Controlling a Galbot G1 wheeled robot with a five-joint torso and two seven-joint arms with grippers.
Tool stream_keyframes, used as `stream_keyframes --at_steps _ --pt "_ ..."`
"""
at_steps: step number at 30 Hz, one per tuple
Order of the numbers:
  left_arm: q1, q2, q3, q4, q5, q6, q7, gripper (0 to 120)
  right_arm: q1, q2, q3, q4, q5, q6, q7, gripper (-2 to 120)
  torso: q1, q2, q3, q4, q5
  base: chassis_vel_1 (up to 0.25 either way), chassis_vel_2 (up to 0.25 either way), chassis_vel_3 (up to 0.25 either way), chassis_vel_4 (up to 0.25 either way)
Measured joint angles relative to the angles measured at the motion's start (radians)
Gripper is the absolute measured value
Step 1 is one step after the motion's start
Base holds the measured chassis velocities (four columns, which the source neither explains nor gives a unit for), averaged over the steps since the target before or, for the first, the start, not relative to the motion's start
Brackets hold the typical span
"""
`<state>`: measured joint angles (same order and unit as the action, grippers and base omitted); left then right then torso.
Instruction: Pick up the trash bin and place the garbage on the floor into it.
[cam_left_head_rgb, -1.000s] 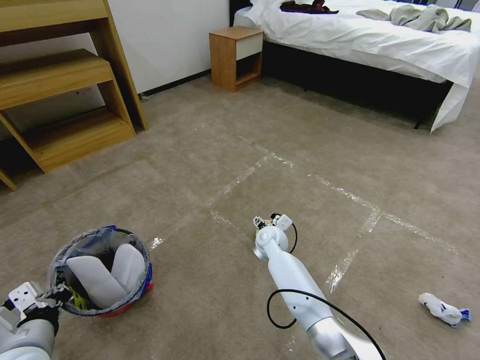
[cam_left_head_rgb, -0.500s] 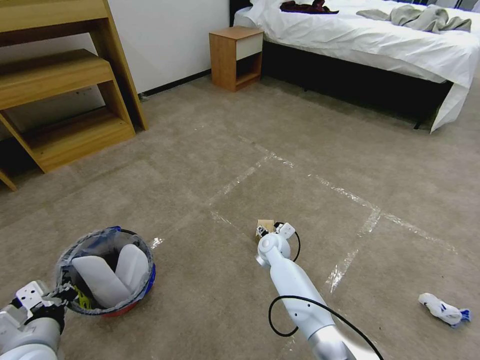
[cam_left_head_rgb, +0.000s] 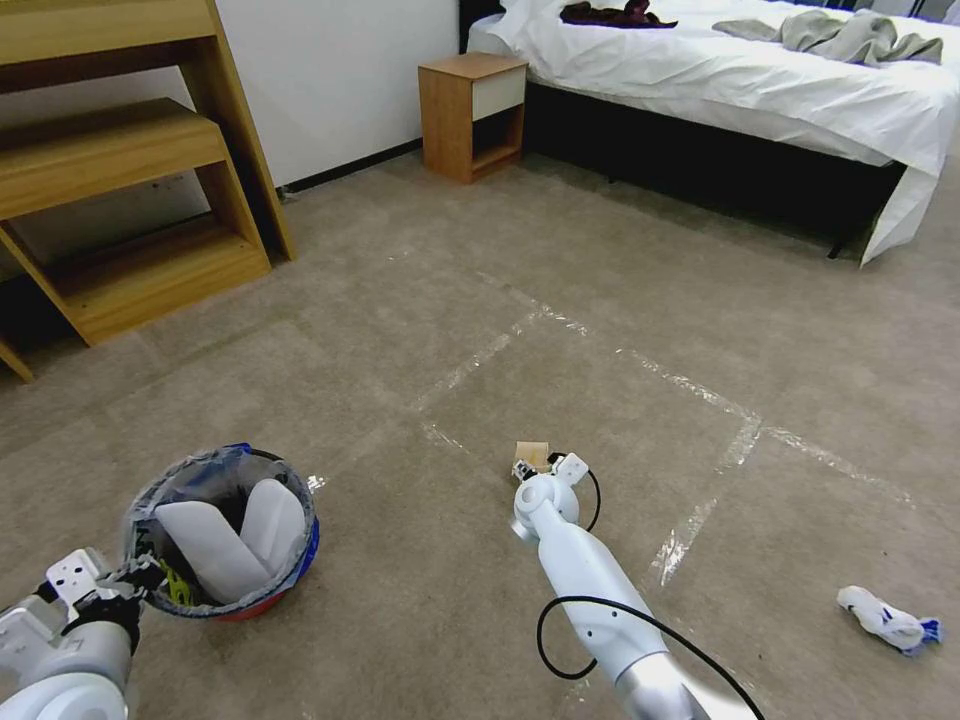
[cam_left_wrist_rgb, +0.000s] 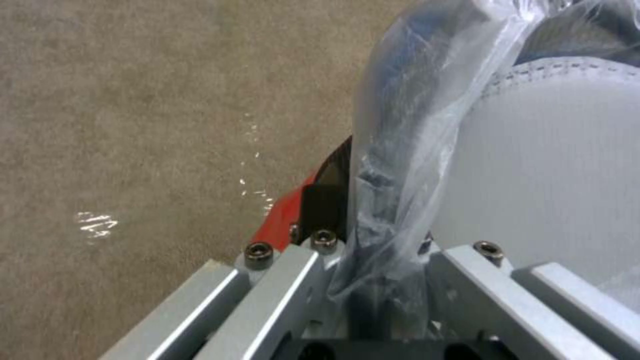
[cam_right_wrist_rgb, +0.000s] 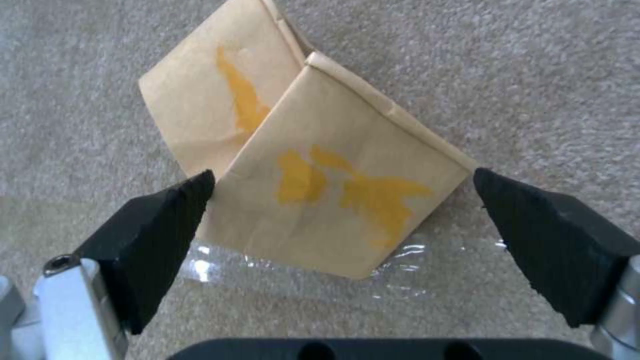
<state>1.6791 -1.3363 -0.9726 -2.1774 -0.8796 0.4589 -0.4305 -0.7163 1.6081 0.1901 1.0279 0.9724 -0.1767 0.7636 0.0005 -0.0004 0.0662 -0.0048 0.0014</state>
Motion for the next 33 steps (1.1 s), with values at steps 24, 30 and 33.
stream_keyframes --at_steps 24,30,33 --pt "0.011 -0.008 0.005 0.011 0.015 -0.014 0.007 1 -0.049 0.000 -0.025 0.060 -0.024 -0.017 0.021 99 0.000 0.000 0.000 -0.0001 0.0000 0.000 0.000 0.000 0.000" --pt "0.013 -0.010 0.004 0.016 0.016 -0.020 0.008 1 -0.042 0.000 -0.027 0.052 -0.026 -0.018 0.020 99 0.000 0.000 0.000 -0.0001 -0.0001 0.000 0.000 0.000 0.000" --pt "0.015 -0.015 0.005 0.019 0.022 -0.024 0.010 1 -0.037 0.000 -0.028 0.043 -0.028 -0.018 0.018 99 0.000 0.000 0.000 0.0000 -0.0001 0.000 0.000 0.000 0.000"
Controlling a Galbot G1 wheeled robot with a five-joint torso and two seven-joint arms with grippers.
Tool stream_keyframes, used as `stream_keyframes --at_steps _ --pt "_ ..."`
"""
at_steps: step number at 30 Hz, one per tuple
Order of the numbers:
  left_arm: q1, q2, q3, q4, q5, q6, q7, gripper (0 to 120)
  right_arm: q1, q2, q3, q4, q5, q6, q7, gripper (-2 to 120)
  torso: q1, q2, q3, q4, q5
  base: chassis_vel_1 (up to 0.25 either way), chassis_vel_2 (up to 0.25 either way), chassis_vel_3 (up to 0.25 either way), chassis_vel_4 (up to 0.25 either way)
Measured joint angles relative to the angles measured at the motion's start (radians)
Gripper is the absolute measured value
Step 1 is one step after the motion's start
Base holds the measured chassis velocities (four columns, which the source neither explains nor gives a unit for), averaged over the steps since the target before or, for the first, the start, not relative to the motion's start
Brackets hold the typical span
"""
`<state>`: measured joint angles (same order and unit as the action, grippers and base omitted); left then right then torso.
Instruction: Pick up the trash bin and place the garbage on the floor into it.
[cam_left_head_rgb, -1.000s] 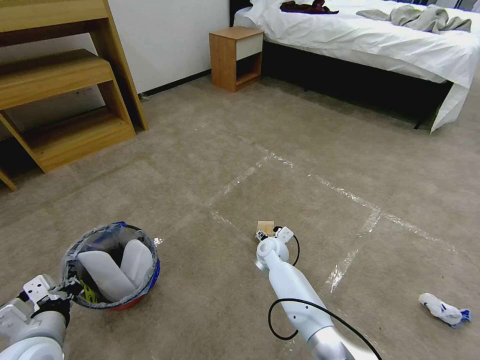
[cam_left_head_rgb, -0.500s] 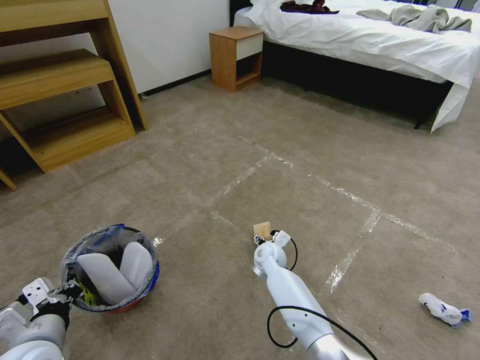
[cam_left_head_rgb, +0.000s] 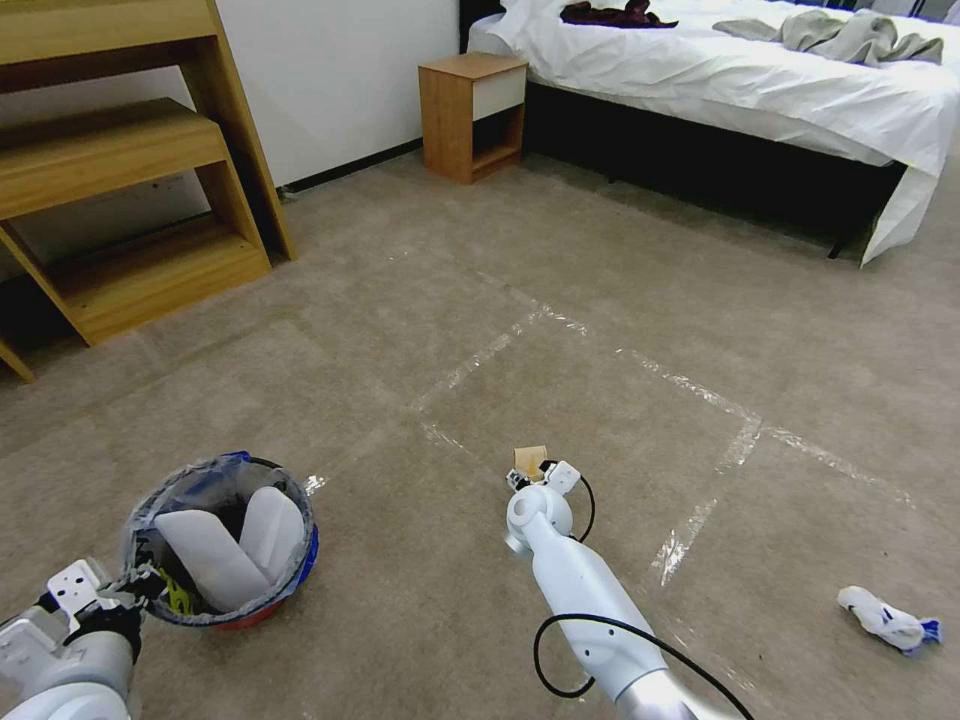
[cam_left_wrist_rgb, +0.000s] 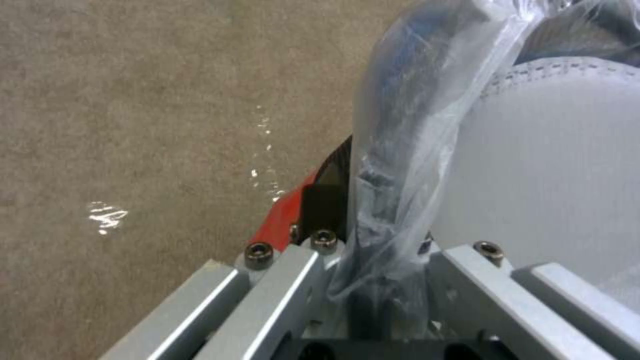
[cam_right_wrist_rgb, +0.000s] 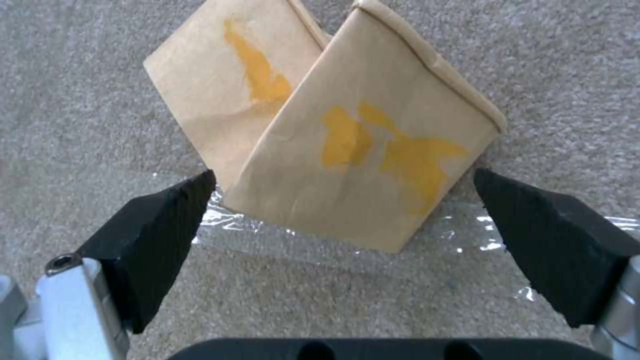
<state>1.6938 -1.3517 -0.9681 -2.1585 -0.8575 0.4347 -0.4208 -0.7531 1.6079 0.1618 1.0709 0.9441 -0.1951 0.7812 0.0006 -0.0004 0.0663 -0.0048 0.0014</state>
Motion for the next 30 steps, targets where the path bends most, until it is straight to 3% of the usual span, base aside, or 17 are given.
stream_keyframes --at_steps 15,26,30 --pt "0.005 -0.015 0.008 -0.004 0.011 -0.006 0.001 1 0.037 0.000 -0.002 -0.031 0.000 -0.003 -0.009 96 0.000 0.000 0.000 -0.0001 0.0000 0.000 0.000 0.000 0.000" --pt "0.013 -0.020 0.008 -0.005 0.020 -0.014 0.005 1 0.060 0.000 0.008 -0.076 -0.011 -0.005 -0.014 76 0.000 0.000 0.000 -0.0001 0.0000 0.000 0.000 0.000 0.000" --pt "0.013 -0.020 0.006 -0.011 0.017 -0.015 0.005 1 0.055 0.000 0.009 -0.076 -0.012 -0.005 -0.016 75 0.000 0.000 0.000 0.0000 0.0001 0.000 0.000 0.000 0.000"
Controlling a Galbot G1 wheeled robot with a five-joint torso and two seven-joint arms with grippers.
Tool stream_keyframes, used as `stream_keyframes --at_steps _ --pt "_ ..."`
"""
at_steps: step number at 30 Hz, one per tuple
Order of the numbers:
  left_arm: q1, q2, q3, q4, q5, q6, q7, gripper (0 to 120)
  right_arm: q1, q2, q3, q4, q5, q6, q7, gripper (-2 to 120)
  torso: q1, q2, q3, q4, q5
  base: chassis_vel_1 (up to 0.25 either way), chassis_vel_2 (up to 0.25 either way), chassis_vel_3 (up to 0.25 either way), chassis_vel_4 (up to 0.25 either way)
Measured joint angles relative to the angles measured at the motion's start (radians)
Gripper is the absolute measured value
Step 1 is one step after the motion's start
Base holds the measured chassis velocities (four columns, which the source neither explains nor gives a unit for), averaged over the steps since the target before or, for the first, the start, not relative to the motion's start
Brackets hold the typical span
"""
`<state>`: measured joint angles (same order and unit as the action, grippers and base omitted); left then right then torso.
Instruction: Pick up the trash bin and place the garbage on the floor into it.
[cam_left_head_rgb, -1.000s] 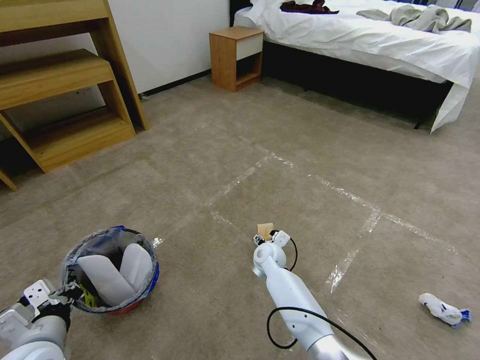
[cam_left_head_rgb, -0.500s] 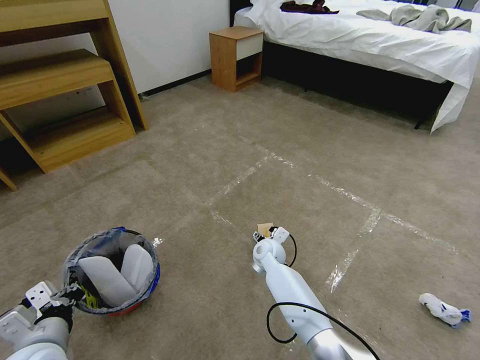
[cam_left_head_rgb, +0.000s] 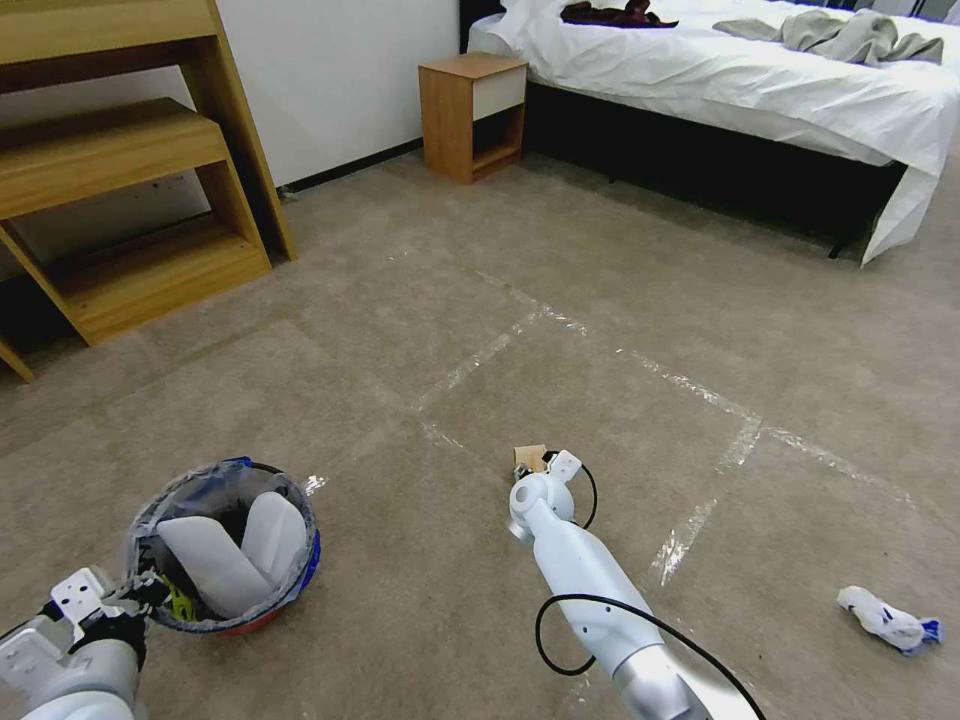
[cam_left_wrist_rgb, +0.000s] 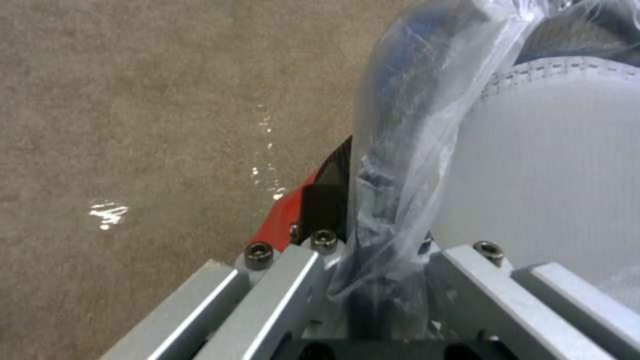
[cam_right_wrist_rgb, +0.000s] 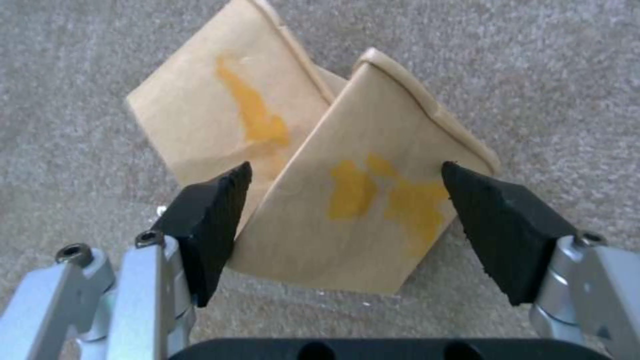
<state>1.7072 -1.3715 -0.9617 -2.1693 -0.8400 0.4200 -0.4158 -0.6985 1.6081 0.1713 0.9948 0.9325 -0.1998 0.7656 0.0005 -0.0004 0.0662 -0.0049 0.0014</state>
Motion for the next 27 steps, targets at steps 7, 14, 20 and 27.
stream_keyframes --at_steps 7,14,20,27 --pt "-0.001 -0.006 0.009 -0.005 0.001 0.000 0.000 1 -0.011 0.000 0.003 0.005 0.000 0.000 0.000 67 0.000 0.000 0.000 0.0000 0.0000 0.000 0.000 0.000 0.000" --pt "-0.004 -0.013 0.021 -0.008 0.012 -0.004 -0.001 1 -0.037 0.000 0.004 0.022 -0.003 0.000 0.001 46 0.000 0.000 0.000 -0.0001 -0.0001 0.000 0.000 0.000 0.000" --pt "-0.001 -0.011 0.020 -0.011 0.012 -0.005 -0.001 1 -0.047 0.000 0.003 0.030 -0.012 -0.001 0.004 33 0.000 0.000 0.000 0.0000 -0.0001 0.000 0.000 0.000 0.000" --pt "0.007 -0.010 0.017 -0.023 0.009 -0.005 -0.002 1 -0.062 0.000 -0.002 0.045 -0.017 -0.015 0.017 14 0.000 0.000 0.000 0.0000 -0.0001 0.000 0.000 0.000 0.000"
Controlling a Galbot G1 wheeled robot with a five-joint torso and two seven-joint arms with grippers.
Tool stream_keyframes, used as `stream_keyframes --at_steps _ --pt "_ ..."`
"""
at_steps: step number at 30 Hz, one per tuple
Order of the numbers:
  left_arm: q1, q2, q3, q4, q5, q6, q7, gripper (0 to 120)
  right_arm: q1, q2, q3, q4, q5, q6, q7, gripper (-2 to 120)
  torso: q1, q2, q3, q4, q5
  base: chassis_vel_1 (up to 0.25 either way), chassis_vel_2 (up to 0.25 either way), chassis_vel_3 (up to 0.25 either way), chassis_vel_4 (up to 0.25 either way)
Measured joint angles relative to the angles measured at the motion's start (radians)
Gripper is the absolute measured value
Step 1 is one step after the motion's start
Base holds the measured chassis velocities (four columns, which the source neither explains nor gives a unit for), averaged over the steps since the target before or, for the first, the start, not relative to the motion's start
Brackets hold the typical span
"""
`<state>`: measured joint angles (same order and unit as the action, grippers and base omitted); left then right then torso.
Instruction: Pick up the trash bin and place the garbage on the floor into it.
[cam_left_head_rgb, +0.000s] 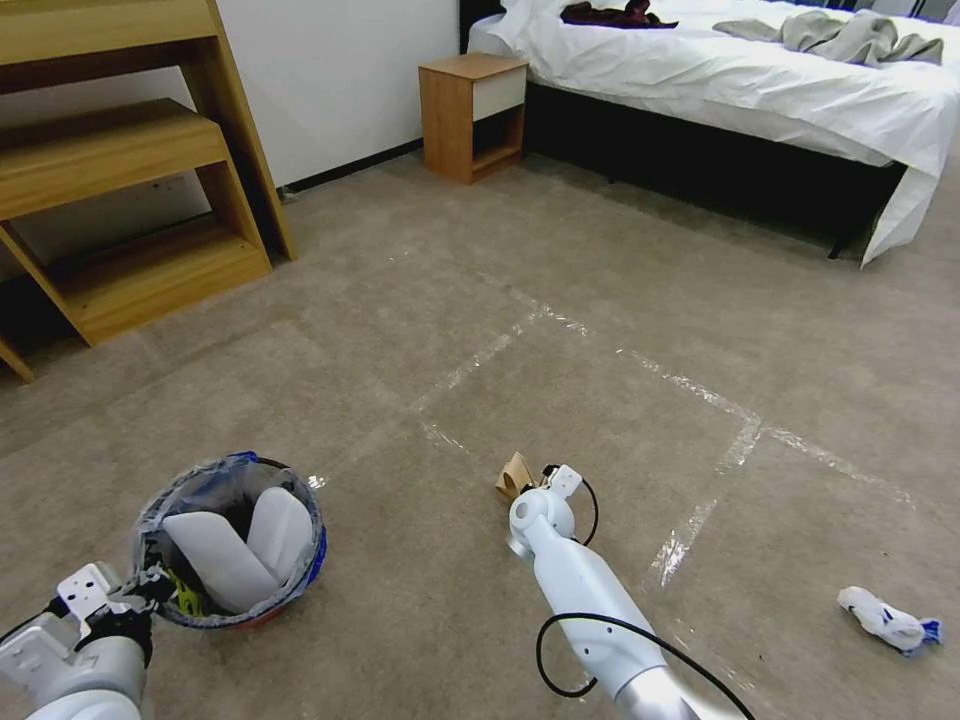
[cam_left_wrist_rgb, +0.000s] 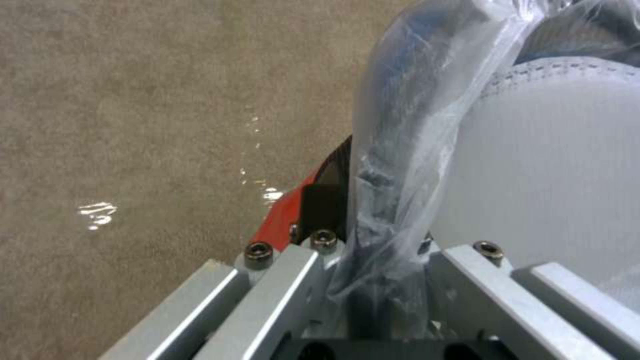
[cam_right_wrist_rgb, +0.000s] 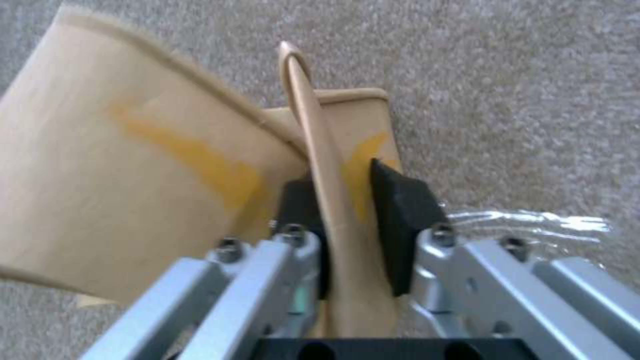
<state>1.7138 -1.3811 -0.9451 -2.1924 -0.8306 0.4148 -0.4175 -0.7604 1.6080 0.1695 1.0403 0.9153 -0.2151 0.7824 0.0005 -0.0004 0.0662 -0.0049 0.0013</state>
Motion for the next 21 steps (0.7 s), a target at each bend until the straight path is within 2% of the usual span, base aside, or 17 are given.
stream_keyframes --at_steps 3,21 --pt "0.003 -0.003 0.000 -0.004 0.000 0.001 0.000 1 -0.021 0.000 -0.003 0.020 -0.007 -0.009 0.003 0 0.000 0.000 0.000 -0.0001 0.0000 0.000 0.000 0.000 0.000" --pt "0.004 -0.004 -0.009 -0.001 0.000 0.002 0.000 1 -0.139 -0.109 -0.023 0.217 0.003 -0.063 -0.003 0 0.000 0.000 0.000 -0.0003 0.0002 0.000 0.000 0.000 0.000"
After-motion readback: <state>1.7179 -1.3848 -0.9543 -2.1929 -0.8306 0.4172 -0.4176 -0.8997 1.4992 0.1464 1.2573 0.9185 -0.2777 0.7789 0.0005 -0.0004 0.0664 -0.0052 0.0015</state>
